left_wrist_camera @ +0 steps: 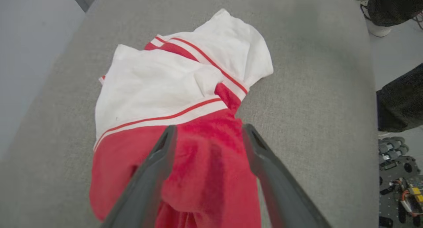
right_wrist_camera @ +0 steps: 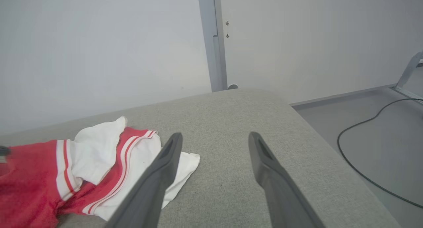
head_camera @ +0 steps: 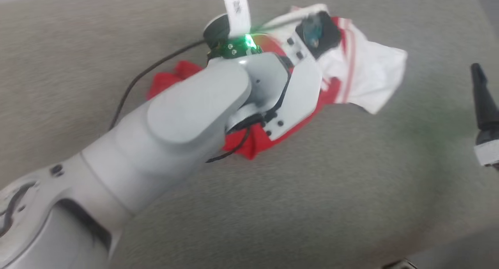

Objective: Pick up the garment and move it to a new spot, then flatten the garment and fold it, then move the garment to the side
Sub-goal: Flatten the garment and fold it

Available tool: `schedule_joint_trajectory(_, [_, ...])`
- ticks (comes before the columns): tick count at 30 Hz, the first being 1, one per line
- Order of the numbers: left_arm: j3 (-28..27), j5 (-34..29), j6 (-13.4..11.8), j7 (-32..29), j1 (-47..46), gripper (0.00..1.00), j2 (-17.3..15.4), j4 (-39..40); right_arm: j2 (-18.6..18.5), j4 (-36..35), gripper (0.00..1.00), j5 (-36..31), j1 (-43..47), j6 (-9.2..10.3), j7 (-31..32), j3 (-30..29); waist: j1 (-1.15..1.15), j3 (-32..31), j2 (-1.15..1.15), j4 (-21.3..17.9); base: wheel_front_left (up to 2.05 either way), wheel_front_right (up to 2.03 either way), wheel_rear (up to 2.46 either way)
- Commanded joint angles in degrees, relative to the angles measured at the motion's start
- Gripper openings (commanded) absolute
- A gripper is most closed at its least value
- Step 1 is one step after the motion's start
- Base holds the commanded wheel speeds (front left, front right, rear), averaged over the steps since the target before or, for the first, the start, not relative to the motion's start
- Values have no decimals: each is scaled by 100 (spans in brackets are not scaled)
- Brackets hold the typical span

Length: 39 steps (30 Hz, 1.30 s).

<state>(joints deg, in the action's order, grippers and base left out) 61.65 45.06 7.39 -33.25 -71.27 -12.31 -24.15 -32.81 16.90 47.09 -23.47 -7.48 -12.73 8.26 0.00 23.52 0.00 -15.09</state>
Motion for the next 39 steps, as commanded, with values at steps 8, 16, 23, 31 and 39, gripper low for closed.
schedule_joint_trajectory(8, [733, 901, 1, -547, -779, 100, 439, -1221, 197, 50, 100, 41, -161, -2, -204, 380, 0, 237, 0, -835, 0, 0, 0])
schedule_joint_trajectory(16, [1107, 939, 1, -387, -1100, 100, 633, -2159, 371, 171, 100, 151, -392, -2, -245, 781, 0, 346, 0, -1196, 0, 0, 0])
schedule_joint_trajectory(23, [1175, 745, 2, -262, -1074, 100, 562, -2501, 342, 254, 100, 228, -522, -2, -255, 993, 0, 406, 0, -1298, 0, 0, 0])
schedule_joint_trajectory(31, [1179, 804, 1, -69, -1108, 0, 582, -2607, 262, 117, 100, 257, -625, -2, -253, 1007, 0, 545, 0, -1210, 0, 0, 0])
schedule_joint_trajectory(39, [1125, 1434, 2, 259, -1346, 0, 680, -2389, 8, 71, 100, 199, -480, -2, -253, 810, 0, 464, 0, -697, 0, 0, 0])
